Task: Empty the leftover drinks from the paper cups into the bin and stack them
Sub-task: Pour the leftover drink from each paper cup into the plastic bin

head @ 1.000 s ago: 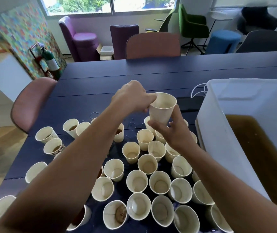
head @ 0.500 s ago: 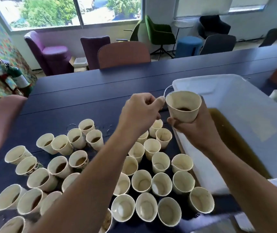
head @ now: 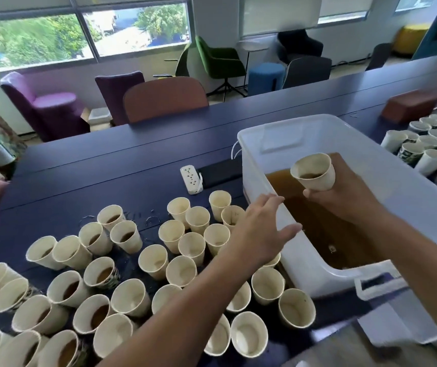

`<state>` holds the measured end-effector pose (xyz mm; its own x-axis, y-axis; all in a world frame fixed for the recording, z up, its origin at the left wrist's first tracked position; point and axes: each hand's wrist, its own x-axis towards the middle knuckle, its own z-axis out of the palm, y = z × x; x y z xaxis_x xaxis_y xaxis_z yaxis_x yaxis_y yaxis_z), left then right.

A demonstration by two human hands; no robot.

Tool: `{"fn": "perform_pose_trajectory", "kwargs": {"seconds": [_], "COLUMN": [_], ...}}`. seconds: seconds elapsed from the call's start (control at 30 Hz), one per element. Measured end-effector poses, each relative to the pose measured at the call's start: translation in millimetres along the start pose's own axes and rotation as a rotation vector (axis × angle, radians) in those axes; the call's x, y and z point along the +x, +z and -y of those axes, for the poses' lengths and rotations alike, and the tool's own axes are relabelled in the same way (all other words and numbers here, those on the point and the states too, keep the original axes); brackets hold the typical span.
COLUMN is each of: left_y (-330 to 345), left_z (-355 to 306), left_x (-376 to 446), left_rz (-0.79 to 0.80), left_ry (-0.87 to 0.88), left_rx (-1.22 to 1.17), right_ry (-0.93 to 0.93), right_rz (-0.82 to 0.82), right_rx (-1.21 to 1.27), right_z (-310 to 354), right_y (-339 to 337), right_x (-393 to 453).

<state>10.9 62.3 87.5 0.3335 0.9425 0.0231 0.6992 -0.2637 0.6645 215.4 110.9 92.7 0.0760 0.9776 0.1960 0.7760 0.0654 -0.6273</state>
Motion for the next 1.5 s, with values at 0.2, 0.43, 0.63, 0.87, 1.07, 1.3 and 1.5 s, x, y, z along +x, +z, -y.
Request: {"fn": "perform_pose_trajectory", "kwargs": {"seconds": [0.2,0.43,0.63,0.87,1.07,1.3,1.5], "left_y": [10.4,14.0,10.6,10.3,11.1,11.4,13.4], "left_z": [-0.5,4.6,-1.5,-2.4,-3.5,-3.4,-1.4], "left_x": [5.2,6.9,6.5,3.8,4.5,4.8,4.6], "left_rz": [0.063,0.098,0.130,0.132,0.136,0.141,0.130], "left_ry": [0.014,-0.010,-0.020,-0.045,-0.062,-0.078,-0.082], "left_rx": [0.079,0.165,0.287,0.291,0.292,0.282,0.280], "right_ry": [0.061,0.112,0.130,0.104,0.089,0.057,0.075], "right_rz": [-0.002,0.014,0.039,0.039,0.031,0.058,0.089], "right_rx": [-0.069,-0.146,-0.188,-0.187,-0.187,-0.277,-0.305], "right_z": [-14.8,-23.5,-26.7,-29.2,-32.8,-38.0,-39.7], "right_y": [0.2,9.0,14.5,19.3,23.5,25.9,26.5], "right_x": [4.6,8.9,9.8,10.7,12.2,13.5,14.6]}}
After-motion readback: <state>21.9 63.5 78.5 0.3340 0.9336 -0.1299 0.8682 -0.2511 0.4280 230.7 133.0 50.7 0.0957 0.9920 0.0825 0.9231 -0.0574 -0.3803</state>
